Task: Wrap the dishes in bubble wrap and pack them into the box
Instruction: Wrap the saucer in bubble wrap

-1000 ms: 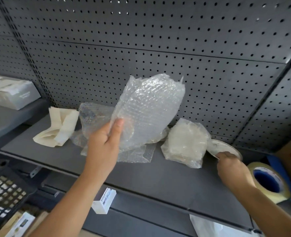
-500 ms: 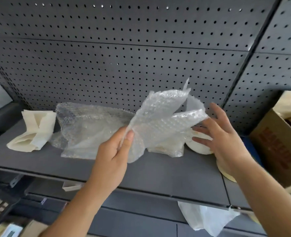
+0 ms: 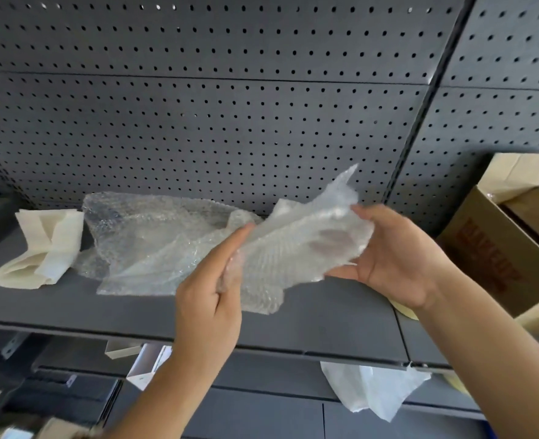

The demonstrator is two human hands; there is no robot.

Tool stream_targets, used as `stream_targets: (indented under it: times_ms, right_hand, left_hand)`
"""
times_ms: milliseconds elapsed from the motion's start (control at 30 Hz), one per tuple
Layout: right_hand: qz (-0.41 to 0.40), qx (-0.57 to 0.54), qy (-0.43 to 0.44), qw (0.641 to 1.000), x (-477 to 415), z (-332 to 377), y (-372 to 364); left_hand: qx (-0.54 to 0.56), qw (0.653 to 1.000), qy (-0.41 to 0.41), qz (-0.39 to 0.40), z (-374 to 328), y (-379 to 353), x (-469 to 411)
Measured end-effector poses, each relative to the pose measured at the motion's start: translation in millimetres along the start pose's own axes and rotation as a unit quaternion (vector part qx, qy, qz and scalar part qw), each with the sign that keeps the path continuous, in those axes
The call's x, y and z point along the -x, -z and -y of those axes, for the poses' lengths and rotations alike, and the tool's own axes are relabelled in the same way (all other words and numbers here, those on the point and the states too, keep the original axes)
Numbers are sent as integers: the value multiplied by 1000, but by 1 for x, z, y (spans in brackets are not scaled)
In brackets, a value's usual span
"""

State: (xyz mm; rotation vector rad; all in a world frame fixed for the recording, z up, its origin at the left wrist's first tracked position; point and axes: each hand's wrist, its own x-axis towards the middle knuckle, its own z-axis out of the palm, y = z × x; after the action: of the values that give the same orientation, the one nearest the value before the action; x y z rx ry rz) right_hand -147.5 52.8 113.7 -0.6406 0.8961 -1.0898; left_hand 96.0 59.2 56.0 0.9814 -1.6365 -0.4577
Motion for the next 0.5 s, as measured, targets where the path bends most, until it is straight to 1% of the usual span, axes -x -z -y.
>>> stream_targets:
  times_ms: [67, 133, 167, 200, 233, 267, 300, 333, 367, 400, 433, 467, 500]
  right_hand:
    - [-47, -15, 2, 999, -4, -10, 12]
    - [-82, -12, 14, 996, -6, -21, 23]
    - [-92, 12, 24, 995, -5, -27, 29]
    - [-100, 46, 36, 993, -3, -33, 34]
    - [-110, 83, 47, 989, 0, -39, 38]
    - [-120, 119, 56, 984, 3, -46, 43]
    - [-130, 155, 63, 977, 5, -53, 48]
    - [-144, 189, 68, 969, 6, -61, 53]
    - [-153, 212, 70, 963, 7, -68, 59]
    - [-164, 222, 67, 959, 6, -75, 66]
    - [-175, 219, 61, 958, 4, -82, 72]
    - [-189, 224, 55, 955, 3, -87, 77]
    - [-205, 240, 52, 948, 2, -90, 80]
  left_hand:
    - [42, 996, 69, -47, -1, -2, 1]
    - [116, 978, 140, -102, 3, -5, 1]
    - [157, 963, 179, -128, 7, -5, 3]
    - [174, 951, 214, -140, 16, -3, 9]
    - [184, 940, 254, -131, 25, -1, 16]
    - [222, 912, 325, -120, 39, 2, 27]
    - [255, 885, 373, -110, 49, 4, 35]
    - [279, 870, 395, -101, 57, 7, 42]
    - [272, 871, 397, -94, 63, 9, 48]
    - [271, 870, 397, -111, 69, 10, 52]
    - [266, 863, 401, -153, 71, 11, 54]
    - [278, 845, 420, -183, 75, 12, 54]
    - [284, 832, 437, -190, 75, 15, 53]
